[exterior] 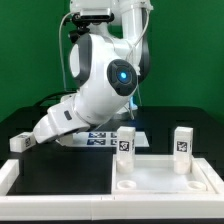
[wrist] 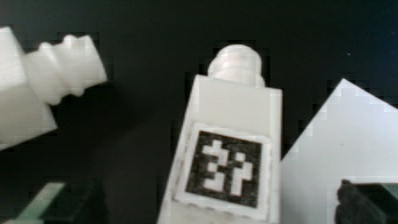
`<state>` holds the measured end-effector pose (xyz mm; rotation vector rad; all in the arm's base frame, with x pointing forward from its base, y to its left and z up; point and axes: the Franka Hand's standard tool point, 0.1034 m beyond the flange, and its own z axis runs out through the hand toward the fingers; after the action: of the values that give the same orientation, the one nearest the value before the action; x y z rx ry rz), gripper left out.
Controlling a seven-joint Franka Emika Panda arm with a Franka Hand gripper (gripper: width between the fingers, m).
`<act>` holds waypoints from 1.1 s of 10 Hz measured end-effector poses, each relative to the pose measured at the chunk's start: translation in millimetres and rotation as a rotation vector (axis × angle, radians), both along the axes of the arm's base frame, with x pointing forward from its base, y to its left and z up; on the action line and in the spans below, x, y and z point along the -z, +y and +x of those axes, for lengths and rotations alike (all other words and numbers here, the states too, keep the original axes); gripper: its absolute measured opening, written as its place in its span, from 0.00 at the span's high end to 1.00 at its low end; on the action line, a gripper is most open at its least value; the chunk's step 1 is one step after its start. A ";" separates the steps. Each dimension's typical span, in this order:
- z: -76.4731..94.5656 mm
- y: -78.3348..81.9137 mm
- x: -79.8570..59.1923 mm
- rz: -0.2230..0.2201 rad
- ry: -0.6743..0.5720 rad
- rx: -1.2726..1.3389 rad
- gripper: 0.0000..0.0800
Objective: Assemble square table
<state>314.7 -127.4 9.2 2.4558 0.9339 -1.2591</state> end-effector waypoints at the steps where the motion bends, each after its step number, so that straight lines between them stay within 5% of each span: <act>1: 2.2 -1.0 2.3 0.009 -0.011 -0.016 0.19; 4: 2.2 0.4 5.8 0.028 -0.021 -0.033 0.19; 5: 2.4 0.8 5.8 0.030 -0.019 -0.037 0.30; 6: 2.6 1.3 5.8 0.033 -0.017 -0.041 0.30; 7: 2.8 1.8 5.8 0.036 -0.015 -0.045 0.55; 8: 3.0 2.2 5.7 0.037 -0.014 -0.048 0.64; 11: 3.1 2.4 5.6 0.039 -0.012 -0.051 0.64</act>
Offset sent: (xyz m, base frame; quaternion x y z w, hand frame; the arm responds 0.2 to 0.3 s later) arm 0.0000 0.0000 0.0000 0.0000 0.0000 0.0000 1.0000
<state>317.8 -125.0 3.6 2.4498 1.0210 -1.2199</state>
